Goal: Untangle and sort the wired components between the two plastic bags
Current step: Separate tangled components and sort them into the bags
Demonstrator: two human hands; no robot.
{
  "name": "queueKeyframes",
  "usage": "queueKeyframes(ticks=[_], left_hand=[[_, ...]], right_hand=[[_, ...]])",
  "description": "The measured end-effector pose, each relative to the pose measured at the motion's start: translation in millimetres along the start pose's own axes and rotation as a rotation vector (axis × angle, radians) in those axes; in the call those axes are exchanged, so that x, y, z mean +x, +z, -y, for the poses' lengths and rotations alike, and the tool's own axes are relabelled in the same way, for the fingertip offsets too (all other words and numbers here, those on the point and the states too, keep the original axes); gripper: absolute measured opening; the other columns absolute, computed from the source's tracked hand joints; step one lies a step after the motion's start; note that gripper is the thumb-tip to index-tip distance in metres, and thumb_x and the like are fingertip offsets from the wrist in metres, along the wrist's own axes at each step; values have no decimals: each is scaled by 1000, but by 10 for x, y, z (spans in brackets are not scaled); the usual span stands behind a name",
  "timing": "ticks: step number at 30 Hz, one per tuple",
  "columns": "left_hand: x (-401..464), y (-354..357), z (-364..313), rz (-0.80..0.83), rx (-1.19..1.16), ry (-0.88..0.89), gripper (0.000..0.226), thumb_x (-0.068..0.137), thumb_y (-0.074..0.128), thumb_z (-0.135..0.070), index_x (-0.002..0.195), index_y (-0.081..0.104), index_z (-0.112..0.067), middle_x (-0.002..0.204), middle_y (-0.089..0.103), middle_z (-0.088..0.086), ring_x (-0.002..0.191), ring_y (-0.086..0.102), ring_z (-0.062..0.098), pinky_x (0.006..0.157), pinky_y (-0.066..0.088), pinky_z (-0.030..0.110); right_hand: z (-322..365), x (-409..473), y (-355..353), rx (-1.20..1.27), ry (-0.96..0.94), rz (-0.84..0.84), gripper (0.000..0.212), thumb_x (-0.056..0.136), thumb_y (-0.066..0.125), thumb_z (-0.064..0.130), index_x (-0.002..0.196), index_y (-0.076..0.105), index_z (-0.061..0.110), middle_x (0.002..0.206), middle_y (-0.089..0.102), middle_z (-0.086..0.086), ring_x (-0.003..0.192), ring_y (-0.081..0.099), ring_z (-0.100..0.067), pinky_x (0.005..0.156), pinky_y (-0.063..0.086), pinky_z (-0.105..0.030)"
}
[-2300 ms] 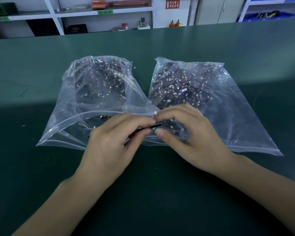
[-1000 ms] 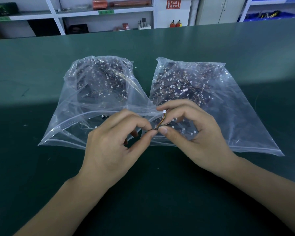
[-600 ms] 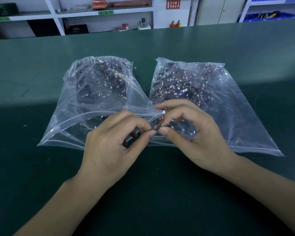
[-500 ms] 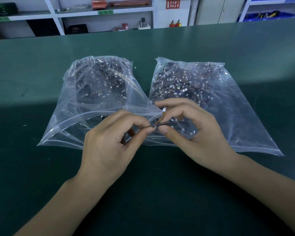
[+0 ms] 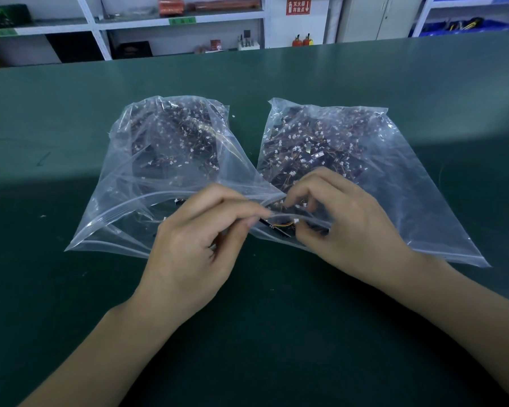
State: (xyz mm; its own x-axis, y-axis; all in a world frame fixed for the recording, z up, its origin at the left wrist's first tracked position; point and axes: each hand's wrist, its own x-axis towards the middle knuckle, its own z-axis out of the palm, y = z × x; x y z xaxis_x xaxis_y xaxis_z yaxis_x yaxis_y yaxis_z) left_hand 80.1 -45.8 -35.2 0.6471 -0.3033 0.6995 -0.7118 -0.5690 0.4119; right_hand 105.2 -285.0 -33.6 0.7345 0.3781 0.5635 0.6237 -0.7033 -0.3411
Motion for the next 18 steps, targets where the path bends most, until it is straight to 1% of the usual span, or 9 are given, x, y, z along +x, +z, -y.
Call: queueKeyframes(ticks=[1,3,5,8,10,12,14,16,18], left_hand=[[-3,7,4,9,3,2,16,104,67,-11,112,81,-14,103,67,-5,85,65,16,73,51,30],[-14,15,19,27,37,14,16,104,68,-11,112,81,-14,102,67,-5,86,64,12,75,50,26],[-22,16,36,19,102,37,16,103,68,-11,112,81,-14,101,68,-4,85,63,12,74,51,28],[-24,26,46,-41,185,83,14,102,70,-8,108,83,-12,98,71,-1,84,66,18,73,56,35],[-21,41,38,-61,210,117,13,100,72,-7,105,83,-11,97,73,0,85,68,20,73,57,36],[-23,47,27,-47,230,140,12,99,73,-6,103,83,-12,97,74,-1,86,69,19,73,57,36],[-25,55,9,-4,267,150,11,100,73,-9,101,83,-15,98,74,-5,88,68,17,70,56,36],[-21,71,-11,50,340,150,10,101,72,-15,99,82,-20,97,71,-9,88,65,14,62,53,31],[-9,96,-24,101,414,132,11,101,71,-20,97,81,-24,91,66,-9,84,62,13,57,40,22]], right_hand=[[2,-4,2,4,11,-23,29,80,74,4,101,68,23,97,55,19,81,53,-3,77,39,-17],[11,-15,9,24,19,-50,29,80,74,2,99,69,23,91,55,19,79,52,-3,76,40,-18],[27,-25,12,56,15,-56,29,81,75,-1,100,70,22,91,59,17,79,53,-4,75,45,-22],[42,-37,16,102,9,-58,30,82,75,-1,101,71,21,92,61,14,80,55,-7,72,52,-31],[41,-39,16,131,18,-64,30,82,74,-2,102,71,21,93,62,14,80,58,-10,70,55,-38],[35,-39,17,157,24,-72,31,82,74,-2,102,71,21,94,62,14,80,60,-12,68,55,-41],[35,-42,21,165,18,-76,30,82,75,-3,103,71,20,95,62,13,80,59,-11,68,54,-42],[41,-47,28,161,11,-75,29,82,75,-3,102,71,18,95,62,12,80,58,-9,68,54,-41],[46,-45,31,157,11,-67,29,82,76,-3,102,72,18,94,62,13,81,58,-8,68,54,-40]])
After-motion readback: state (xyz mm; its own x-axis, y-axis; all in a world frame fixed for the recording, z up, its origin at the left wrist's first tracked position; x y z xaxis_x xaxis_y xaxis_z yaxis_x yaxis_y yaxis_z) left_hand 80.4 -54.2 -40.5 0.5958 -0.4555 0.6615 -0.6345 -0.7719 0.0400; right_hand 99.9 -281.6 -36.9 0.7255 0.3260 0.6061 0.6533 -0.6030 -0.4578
